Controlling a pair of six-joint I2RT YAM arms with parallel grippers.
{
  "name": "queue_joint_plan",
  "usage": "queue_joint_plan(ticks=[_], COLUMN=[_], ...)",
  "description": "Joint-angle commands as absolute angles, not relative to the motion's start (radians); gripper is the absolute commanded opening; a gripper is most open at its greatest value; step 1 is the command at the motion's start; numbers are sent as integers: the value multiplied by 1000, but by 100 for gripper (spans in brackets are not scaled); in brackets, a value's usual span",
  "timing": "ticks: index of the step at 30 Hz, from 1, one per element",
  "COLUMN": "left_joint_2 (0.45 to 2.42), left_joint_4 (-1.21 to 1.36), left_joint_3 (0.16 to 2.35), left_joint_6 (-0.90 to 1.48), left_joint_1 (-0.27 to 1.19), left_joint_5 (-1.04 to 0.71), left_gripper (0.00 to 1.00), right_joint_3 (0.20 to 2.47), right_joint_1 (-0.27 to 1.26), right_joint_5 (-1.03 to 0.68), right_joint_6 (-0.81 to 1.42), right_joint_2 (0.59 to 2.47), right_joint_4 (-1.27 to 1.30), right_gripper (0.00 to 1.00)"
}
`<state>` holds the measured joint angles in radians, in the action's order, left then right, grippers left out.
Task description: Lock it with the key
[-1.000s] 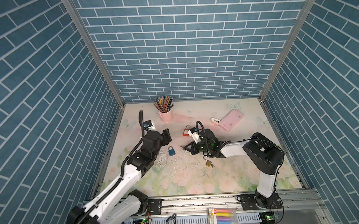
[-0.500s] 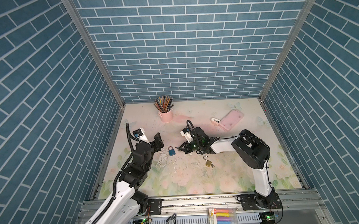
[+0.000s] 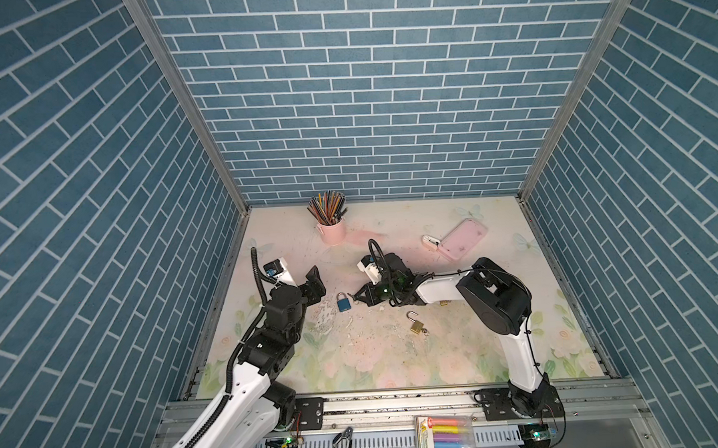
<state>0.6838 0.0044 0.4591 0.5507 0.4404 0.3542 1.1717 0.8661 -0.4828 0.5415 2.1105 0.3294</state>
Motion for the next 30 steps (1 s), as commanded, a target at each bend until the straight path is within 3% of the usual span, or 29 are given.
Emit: queue_joint_plan(ticks=[1, 6, 8, 14, 21, 30], left_joint_2=[673, 669, 667, 640, 570, 768], left_joint_4=[-2, -21, -27, -16, 187, 103], left_joint_3=[446, 455, 461, 448, 304, 386], left_joint_6=[560, 593, 595, 657, 820, 834], left_joint_1=[434, 429, 428, 409, 323, 397], left_joint_5=[357, 380, 375, 360, 90, 33], left_gripper=[82, 83, 88, 88, 88, 88], right_joint_3=[1192, 1188, 1179, 1118, 998, 685], right_joint_1=[875, 875, 875, 875, 874, 873], right_joint_5=[-461, -423, -410, -308, -152, -91], right_joint_6=[516, 505, 502, 448, 400, 494], right_joint_2=[2113, 2069, 2036, 1854, 1617, 1338], right_joint_4=[303, 282, 280, 235, 52, 5], right_gripper=[18, 27, 30, 40, 43, 51])
